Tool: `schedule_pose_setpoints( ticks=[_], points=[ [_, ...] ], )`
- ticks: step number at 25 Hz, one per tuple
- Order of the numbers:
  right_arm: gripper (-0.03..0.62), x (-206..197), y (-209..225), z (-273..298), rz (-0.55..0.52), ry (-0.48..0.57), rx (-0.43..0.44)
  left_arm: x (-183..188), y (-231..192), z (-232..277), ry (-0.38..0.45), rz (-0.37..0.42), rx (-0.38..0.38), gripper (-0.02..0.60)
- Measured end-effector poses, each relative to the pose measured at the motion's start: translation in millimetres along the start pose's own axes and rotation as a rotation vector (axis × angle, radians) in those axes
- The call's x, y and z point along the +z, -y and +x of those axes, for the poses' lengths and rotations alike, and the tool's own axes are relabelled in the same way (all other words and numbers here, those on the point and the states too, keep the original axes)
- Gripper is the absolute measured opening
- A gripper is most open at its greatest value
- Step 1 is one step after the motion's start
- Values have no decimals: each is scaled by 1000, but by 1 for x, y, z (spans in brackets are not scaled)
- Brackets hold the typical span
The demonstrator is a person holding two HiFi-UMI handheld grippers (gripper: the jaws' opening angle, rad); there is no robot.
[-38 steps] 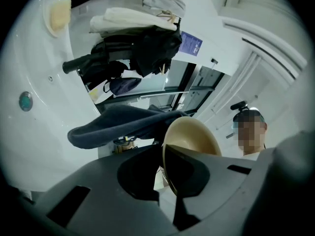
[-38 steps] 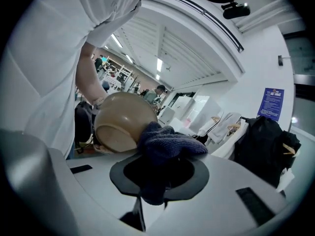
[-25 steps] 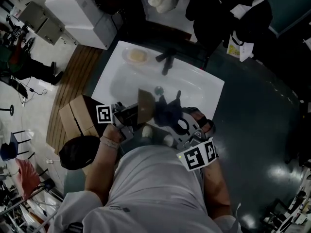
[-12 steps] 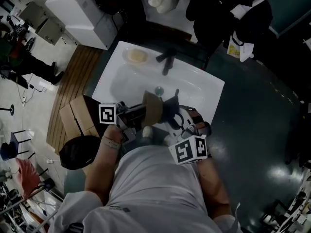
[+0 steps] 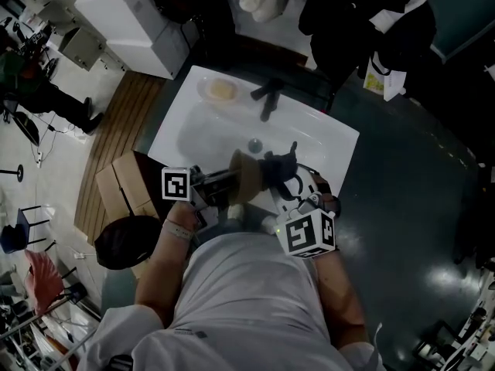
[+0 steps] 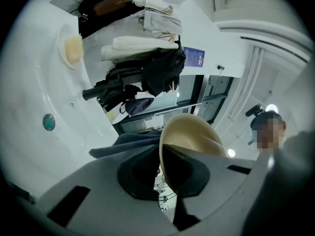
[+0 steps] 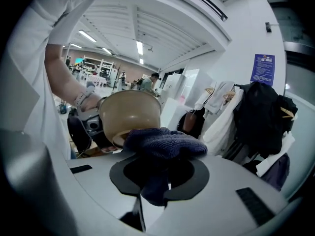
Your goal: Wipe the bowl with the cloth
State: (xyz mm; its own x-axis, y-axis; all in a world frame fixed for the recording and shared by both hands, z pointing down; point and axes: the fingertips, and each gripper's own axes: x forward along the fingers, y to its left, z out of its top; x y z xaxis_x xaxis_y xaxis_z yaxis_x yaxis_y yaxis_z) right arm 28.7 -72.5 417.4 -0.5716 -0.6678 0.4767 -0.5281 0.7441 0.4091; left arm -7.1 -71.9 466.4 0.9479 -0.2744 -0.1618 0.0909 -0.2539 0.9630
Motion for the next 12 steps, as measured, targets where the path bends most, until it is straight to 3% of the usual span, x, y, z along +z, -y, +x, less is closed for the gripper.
schedule_pose_setpoints(
  ticks=[6,12],
  points=[
    [74,8,-11,-5,15,20,61,17,-11,-6,91,-22,30,25],
    [74,9,-35,0,29,23,132,30,6,-1,141,-38,-56,25]
  ],
)
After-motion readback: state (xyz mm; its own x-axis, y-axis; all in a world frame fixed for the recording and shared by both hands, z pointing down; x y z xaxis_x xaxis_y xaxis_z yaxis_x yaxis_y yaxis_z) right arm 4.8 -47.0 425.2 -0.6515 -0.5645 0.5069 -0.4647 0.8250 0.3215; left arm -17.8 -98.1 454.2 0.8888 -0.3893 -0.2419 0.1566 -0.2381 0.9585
